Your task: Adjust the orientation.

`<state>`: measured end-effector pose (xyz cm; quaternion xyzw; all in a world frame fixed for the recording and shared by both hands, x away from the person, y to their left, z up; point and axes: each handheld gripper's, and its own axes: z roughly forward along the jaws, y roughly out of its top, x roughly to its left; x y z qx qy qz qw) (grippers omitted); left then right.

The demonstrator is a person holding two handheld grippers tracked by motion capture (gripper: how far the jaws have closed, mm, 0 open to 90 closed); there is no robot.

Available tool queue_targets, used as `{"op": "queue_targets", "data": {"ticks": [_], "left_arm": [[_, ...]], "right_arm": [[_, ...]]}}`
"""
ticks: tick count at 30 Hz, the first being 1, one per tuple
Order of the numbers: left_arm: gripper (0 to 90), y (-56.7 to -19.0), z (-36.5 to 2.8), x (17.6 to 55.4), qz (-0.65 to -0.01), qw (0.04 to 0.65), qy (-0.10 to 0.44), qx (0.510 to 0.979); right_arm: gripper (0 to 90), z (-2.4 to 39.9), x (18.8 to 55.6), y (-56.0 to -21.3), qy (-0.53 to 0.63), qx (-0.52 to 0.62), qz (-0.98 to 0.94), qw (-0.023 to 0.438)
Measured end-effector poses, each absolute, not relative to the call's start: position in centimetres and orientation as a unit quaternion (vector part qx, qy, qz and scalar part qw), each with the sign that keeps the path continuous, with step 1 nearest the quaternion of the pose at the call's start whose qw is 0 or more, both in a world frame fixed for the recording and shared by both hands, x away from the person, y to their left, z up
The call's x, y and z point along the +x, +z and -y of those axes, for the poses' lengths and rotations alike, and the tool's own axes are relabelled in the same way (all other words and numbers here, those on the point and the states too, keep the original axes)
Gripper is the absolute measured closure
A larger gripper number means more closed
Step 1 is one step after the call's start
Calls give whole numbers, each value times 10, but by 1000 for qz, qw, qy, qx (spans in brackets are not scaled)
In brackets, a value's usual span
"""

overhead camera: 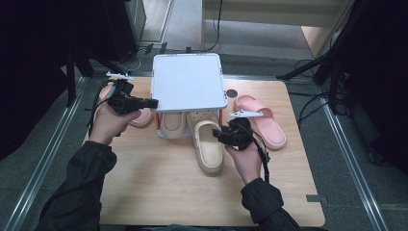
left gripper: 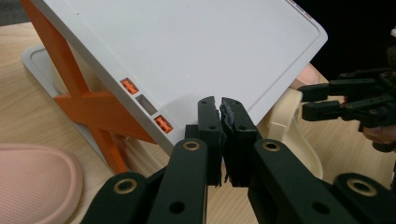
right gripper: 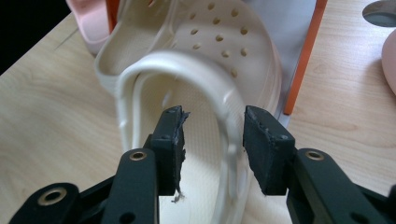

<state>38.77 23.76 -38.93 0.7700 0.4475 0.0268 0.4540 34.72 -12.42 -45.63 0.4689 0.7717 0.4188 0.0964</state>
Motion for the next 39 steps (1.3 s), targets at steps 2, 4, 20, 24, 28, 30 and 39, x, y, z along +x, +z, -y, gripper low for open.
{"op": "queue_targets", "data": {"ticks": [2, 4, 20, 24, 28, 30, 39], "left_arm": [[867, -389, -238, 388, -448, 454, 27, 770], [867, -389, -237, 387, -448, 454, 28, 769], [867, -389, -237, 389, -448, 452, 24, 771], [868, -389, -238, 390, -448, 453, 19, 770], [869, -389, -237, 391, -447, 454, 19, 770], [869, -389, -237, 391, -446, 455, 19, 770], [869, -390, -238, 393, -443, 457, 15, 771]], "right_arm": [[585, 127, 341, -453, 420, 466, -773, 96], [601, 130, 336, -452, 423, 461, -774, 96], [900, 146, 278, -481, 450, 446, -769, 79], [900, 143, 268, -489, 443, 438, -778, 78], [900, 142, 259, -495, 438, 430, -786, 79], [900, 143, 255, -498, 438, 431, -785, 79], [900, 137, 245, -510, 425, 430, -794, 69]]}}
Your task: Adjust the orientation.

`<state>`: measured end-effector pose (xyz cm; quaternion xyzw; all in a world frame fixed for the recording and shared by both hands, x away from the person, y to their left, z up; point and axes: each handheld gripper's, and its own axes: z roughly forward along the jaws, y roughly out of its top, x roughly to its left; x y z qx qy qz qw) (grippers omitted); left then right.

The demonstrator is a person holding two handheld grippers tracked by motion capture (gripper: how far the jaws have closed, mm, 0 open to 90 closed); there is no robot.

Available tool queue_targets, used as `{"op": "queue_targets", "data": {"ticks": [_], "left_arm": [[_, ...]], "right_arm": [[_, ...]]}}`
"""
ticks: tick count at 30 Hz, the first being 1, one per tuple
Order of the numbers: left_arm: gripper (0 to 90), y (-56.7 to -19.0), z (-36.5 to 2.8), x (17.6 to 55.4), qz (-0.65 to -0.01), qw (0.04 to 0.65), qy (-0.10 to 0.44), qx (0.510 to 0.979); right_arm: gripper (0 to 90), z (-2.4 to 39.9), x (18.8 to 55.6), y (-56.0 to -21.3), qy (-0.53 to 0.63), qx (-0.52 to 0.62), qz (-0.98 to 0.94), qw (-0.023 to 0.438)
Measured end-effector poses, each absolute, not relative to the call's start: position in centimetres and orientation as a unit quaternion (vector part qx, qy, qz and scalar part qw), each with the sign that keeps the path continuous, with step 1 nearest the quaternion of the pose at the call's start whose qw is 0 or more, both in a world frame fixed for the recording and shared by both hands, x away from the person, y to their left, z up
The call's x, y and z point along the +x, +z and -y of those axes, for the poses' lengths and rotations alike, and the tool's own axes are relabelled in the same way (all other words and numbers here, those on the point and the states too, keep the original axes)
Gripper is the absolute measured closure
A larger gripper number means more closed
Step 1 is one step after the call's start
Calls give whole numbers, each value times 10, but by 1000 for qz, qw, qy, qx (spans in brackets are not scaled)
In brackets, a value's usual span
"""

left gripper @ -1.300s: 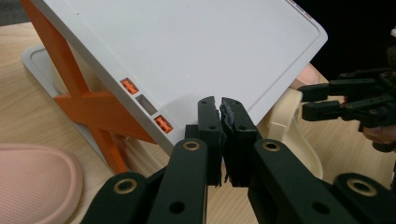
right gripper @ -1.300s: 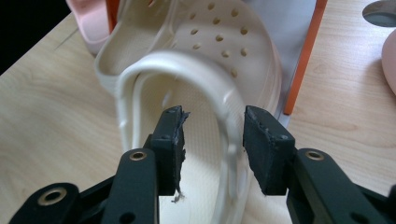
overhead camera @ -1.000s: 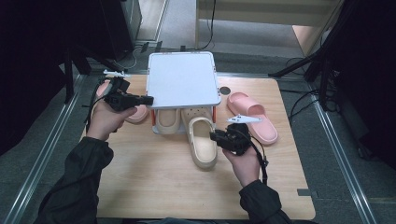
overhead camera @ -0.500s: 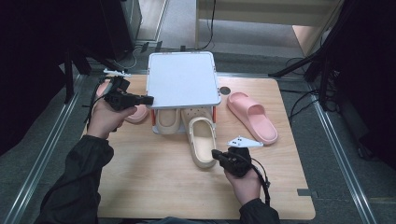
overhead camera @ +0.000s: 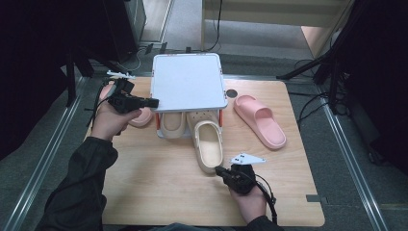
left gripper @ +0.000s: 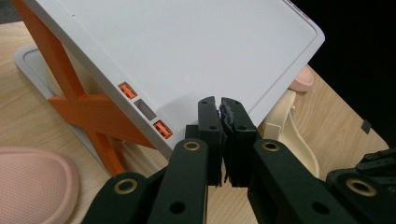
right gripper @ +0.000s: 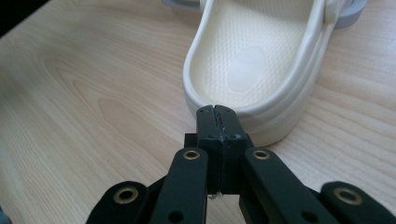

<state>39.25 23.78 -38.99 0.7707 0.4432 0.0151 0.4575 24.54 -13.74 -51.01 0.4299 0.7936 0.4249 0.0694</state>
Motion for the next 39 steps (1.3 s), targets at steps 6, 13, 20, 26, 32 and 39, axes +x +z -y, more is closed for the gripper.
{"op": "queue_targets", "data": {"ticks": [6, 13, 20, 26, 32, 39], "left_arm": [[870, -390, -238, 393, -442, 458, 14, 771], [870, -390, -238, 392, -442, 458, 16, 771], [870, -390, -238, 392, -443, 460, 15, 770], [869, -391, -238, 392, -443, 462, 15, 768], [870, -391, -238, 392, -442, 461, 16, 769], [870, -391, -238, 391, -441, 462, 16, 769]], "right_arm": [[900, 131, 242, -516, 411, 424, -805, 64], [900, 129, 248, -524, 395, 421, -813, 72], [900, 119, 254, -521, 404, 415, -811, 75], [900, 108, 268, -512, 417, 406, -809, 80], [900, 104, 289, -508, 427, 415, -799, 82], [900, 102, 307, -511, 426, 421, -797, 85]]}}
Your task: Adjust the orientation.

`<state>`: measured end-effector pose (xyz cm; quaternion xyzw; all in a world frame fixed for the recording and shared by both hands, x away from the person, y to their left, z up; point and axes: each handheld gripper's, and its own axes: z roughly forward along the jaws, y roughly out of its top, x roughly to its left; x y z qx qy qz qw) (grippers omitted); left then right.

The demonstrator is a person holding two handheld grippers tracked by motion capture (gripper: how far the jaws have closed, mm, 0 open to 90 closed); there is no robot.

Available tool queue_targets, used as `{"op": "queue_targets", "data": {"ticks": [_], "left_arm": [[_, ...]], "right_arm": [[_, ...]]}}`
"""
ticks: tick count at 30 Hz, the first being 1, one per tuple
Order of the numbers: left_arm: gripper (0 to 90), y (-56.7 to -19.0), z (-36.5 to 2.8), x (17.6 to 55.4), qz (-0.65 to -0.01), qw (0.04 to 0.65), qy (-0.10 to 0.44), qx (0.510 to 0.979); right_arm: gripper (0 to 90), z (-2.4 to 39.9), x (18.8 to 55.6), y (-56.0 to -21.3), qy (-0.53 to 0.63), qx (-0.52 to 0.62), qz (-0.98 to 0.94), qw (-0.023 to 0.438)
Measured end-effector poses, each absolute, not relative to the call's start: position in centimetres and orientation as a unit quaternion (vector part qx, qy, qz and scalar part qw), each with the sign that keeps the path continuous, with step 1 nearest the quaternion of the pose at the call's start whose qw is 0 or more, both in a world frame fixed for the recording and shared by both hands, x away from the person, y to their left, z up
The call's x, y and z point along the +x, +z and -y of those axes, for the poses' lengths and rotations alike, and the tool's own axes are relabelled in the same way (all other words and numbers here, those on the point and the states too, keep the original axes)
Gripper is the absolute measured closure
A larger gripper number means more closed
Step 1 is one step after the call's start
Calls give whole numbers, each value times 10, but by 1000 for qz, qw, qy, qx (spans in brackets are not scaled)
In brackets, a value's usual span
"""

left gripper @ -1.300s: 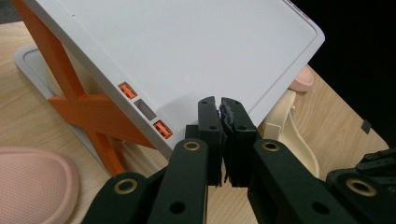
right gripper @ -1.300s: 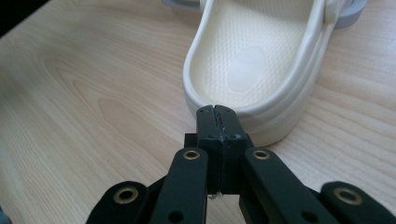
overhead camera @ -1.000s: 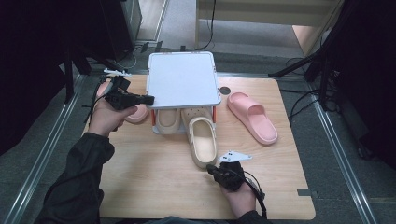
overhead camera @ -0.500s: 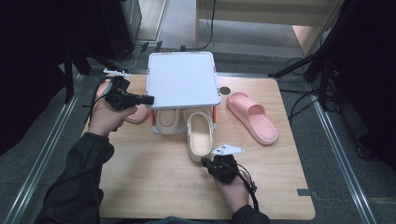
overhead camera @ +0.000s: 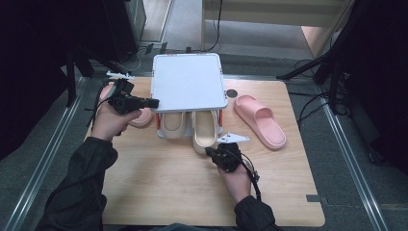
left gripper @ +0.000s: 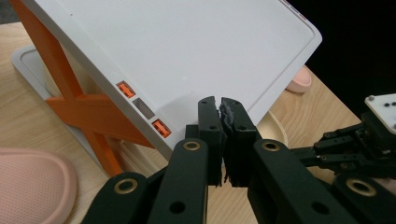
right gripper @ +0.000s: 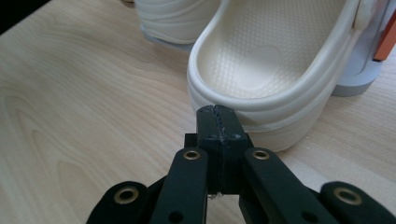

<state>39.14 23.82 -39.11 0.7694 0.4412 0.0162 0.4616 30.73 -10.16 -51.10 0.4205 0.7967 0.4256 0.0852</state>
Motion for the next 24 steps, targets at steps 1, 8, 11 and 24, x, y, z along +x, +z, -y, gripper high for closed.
{"op": "queue_targets", "data": {"ticks": [1, 8, 11, 24], "left_arm": [[872, -391, -238, 391, -441, 462, 17, 770], [878, -391, -237, 391, -442, 461, 17, 769], [878, -391, -237, 391, -442, 461, 15, 769], [877, -392, -238, 390, -439, 464, 15, 769]], "right_arm": [[900, 101, 310, -511, 429, 418, -796, 82], [900, 93, 329, -507, 426, 417, -798, 90], [900, 86, 337, -506, 423, 415, -800, 91], [870, 74, 360, -507, 427, 420, -797, 77]]}}
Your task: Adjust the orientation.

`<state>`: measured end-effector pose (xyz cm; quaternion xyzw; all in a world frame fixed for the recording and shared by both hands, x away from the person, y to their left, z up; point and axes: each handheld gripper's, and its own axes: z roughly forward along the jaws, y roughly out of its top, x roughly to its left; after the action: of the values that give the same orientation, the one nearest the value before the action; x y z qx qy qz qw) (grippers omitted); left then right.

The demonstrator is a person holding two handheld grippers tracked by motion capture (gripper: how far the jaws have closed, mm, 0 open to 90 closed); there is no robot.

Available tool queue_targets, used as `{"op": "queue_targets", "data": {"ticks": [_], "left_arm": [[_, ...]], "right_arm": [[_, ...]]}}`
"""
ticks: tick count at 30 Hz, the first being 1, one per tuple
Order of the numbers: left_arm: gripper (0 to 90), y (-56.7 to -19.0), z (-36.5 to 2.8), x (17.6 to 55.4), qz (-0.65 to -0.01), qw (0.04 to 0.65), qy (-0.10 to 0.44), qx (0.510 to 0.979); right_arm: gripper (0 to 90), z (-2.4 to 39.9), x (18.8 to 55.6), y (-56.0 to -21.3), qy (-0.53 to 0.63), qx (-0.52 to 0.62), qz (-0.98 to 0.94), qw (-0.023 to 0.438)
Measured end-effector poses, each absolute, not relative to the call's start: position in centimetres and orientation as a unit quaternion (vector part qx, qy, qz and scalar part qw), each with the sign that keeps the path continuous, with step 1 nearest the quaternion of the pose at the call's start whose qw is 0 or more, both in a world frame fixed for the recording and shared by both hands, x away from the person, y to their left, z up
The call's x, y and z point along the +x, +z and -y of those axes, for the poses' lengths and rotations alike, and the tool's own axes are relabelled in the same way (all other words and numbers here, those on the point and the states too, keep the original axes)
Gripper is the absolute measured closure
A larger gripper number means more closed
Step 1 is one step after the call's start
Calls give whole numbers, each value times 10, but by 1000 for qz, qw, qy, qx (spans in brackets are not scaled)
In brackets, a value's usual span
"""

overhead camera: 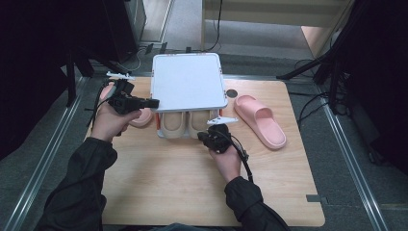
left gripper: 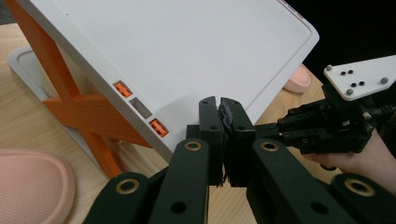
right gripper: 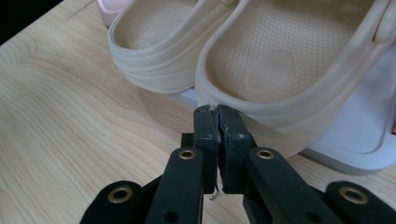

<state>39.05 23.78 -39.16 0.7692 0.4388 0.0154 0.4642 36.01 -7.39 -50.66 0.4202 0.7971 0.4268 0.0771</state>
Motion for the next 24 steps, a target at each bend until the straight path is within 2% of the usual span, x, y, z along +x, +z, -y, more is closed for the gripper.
{"op": "queue_targets", "data": {"ticks": [4, 9, 14, 20, 24], "left_arm": [[850, -391, -238, 390, -437, 465, 16, 769], [781, -390, -238, 389, -439, 466, 17, 768], [762, -387, -241, 384, -442, 471, 23, 763], [629, -378, -250, 375, -443, 482, 19, 756], [608, -373, -257, 368, -444, 485, 21, 753]], "right_arm": [[820, 76, 357, -506, 426, 427, -795, 61], [750, 85, 347, -500, 437, 416, -795, 63], [664, 95, 337, -493, 446, 398, -800, 59], [564, 104, 323, -497, 453, 380, -804, 61], [506, 107, 320, -497, 450, 361, -814, 63]]}}
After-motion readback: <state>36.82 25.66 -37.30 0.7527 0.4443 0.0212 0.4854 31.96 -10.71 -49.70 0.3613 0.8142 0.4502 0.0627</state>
